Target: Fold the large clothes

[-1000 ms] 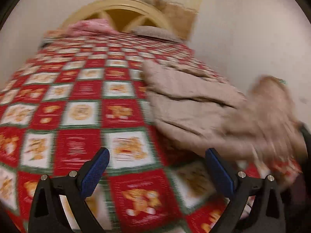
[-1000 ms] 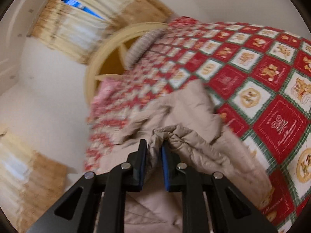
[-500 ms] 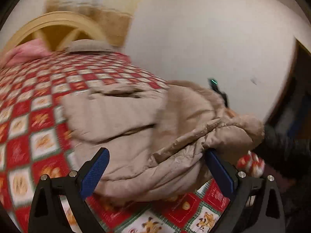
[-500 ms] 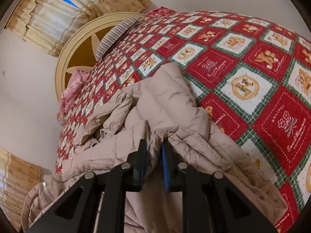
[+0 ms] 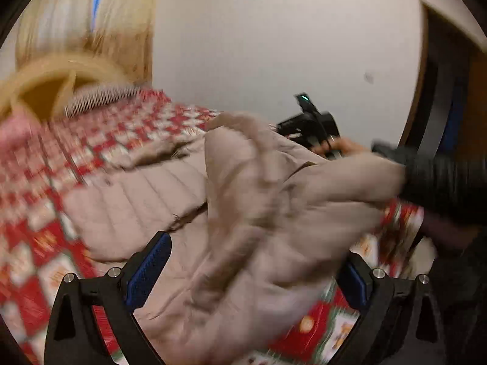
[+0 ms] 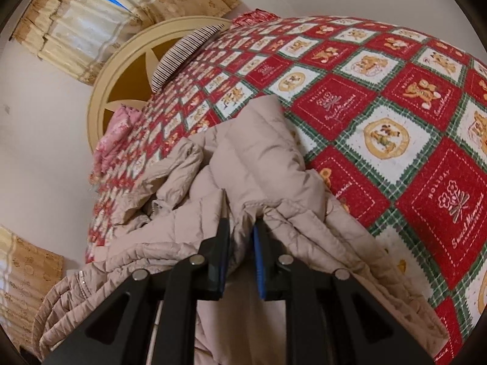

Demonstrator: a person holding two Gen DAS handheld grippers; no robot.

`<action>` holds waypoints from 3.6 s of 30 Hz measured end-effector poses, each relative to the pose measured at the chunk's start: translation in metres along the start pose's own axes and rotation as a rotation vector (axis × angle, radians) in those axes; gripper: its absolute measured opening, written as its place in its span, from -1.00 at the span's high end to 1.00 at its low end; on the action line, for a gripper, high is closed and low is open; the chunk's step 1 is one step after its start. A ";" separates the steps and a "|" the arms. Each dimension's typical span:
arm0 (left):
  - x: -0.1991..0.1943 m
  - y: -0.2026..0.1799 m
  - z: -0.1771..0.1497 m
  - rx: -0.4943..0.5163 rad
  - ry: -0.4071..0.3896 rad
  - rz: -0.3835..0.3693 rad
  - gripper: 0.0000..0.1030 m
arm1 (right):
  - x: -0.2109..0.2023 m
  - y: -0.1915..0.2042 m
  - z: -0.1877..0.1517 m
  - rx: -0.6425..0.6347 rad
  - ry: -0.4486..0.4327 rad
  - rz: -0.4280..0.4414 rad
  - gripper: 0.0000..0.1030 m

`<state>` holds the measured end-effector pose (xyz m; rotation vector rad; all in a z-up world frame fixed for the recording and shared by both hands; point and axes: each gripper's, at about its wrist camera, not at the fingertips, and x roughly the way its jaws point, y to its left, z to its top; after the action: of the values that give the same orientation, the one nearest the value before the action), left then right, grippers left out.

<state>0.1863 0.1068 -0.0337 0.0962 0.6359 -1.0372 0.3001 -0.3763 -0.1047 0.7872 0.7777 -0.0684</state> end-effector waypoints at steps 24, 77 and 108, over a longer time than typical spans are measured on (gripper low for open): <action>0.040 0.102 -0.025 -0.607 -0.027 0.049 -0.92 | 0.024 0.038 -0.017 -0.632 0.169 -0.218 -0.12; 0.160 0.277 0.023 -0.794 -0.142 0.524 -0.03 | 0.150 0.050 0.095 -0.476 -0.048 -0.422 0.01; 0.155 0.278 0.028 -0.806 -0.075 0.513 -0.05 | 0.185 0.172 -0.051 -0.584 0.015 -0.156 0.74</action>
<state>0.4818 0.1221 -0.1537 -0.4623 0.8616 -0.2413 0.4607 -0.1784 -0.1433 0.1737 0.8171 0.0256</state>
